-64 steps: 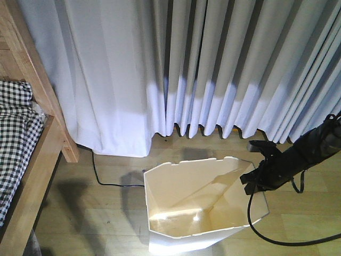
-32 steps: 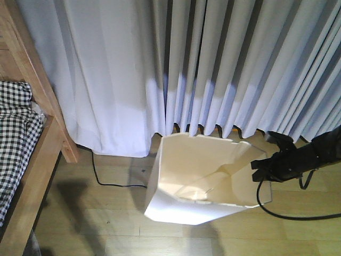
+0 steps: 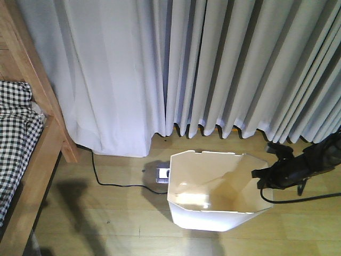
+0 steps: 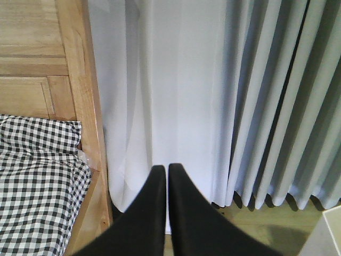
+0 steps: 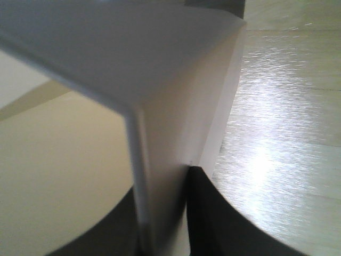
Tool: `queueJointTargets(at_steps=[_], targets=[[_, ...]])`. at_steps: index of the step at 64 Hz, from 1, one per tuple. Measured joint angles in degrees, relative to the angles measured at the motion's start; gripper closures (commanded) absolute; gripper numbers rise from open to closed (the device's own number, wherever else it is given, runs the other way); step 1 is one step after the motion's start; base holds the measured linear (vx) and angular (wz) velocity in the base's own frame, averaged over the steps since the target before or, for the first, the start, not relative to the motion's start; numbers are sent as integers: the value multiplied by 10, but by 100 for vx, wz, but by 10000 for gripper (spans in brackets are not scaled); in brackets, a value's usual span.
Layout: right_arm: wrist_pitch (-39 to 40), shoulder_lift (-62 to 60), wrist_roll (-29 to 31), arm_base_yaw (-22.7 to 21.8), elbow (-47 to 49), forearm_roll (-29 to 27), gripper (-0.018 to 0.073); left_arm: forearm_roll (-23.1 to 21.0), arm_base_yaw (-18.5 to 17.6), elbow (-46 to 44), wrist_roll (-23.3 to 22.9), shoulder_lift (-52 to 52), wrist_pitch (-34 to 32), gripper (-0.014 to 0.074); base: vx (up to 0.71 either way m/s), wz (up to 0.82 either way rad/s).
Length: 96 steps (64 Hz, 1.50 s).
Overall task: Move trash bin to bedside with robot
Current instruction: 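Lower the held bin onto the floor beside the bed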
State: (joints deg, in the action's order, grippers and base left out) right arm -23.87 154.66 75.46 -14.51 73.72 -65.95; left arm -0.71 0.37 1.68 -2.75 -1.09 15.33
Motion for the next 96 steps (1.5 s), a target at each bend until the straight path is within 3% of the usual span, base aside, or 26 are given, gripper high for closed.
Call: queueJointTargets(at_steps=[13,30,49,65,79,96], targets=[[-38,62,0,8,60,-27,562,0,0,0,0,0,0,602,0,0],[-21,133,-2,47,142,-26,562,0,0,0,0,0,0,602,0,0],[-44,204,-85,80,257,23,560,0,0,0,0,0,0,602,0,0],[-64,233,-171,83,311,112,548,0,0,0,0,0,0,602,0,0],[-56,255,-187,82,343,168,524,0,0,0,0,0,0,602,0,0],[-60,262,-204,82,353,162,471,0,0,0,0,0,0,602,0,0]])
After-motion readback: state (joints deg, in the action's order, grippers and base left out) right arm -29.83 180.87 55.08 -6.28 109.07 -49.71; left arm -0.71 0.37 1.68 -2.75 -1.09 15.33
